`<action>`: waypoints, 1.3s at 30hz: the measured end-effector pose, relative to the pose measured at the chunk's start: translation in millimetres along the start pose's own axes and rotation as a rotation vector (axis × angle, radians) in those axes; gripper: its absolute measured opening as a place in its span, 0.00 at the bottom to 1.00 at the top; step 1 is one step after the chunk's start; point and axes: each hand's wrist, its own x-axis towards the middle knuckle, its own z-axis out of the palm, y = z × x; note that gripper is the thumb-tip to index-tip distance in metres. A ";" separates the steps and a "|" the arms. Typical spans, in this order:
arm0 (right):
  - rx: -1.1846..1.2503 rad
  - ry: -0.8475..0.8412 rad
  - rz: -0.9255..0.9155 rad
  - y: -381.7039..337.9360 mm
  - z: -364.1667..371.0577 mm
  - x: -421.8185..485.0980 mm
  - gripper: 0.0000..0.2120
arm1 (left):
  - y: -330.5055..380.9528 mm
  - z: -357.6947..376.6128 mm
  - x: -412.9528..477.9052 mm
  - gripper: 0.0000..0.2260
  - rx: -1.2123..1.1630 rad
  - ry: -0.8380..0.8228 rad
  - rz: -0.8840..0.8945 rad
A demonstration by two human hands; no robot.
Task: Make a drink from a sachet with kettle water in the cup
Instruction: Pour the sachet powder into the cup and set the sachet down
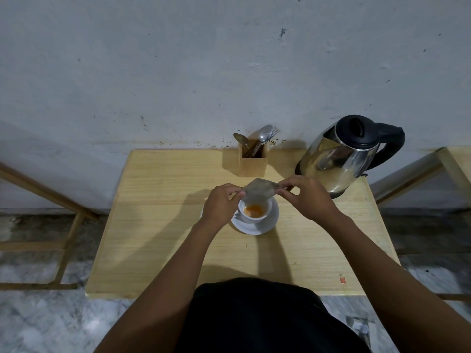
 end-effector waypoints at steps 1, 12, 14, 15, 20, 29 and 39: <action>-0.010 0.019 0.011 -0.5 1.0 -0.7 0.07 | 0.1 0.9 -0.8 0.08 0.004 -0.002 0.003; 0.105 0.098 0.140 -3.7 7.4 -4.8 0.14 | 1.2 3.7 -4.2 0.08 0.020 0.038 0.013; 0.107 0.111 0.126 -9.9 9.3 -6.0 0.15 | -0.8 5.3 -4.6 0.08 0.021 0.041 0.013; 0.079 0.121 0.106 -12.4 10.8 -6.6 0.16 | -2.2 6.0 -5.0 0.07 0.023 0.043 0.014; -0.042 0.196 0.116 -14.9 14.9 -8.1 0.15 | -6.6 6.7 -7.4 0.08 0.032 0.069 0.009; -0.057 0.189 0.153 -17.7 19.3 -10.7 0.11 | -10.5 8.6 -10.0 0.07 0.053 0.060 0.029; 0.006 0.111 0.242 -20.3 17.5 -8.5 0.04 | -9.4 6.7 -8.6 0.08 0.069 0.057 0.034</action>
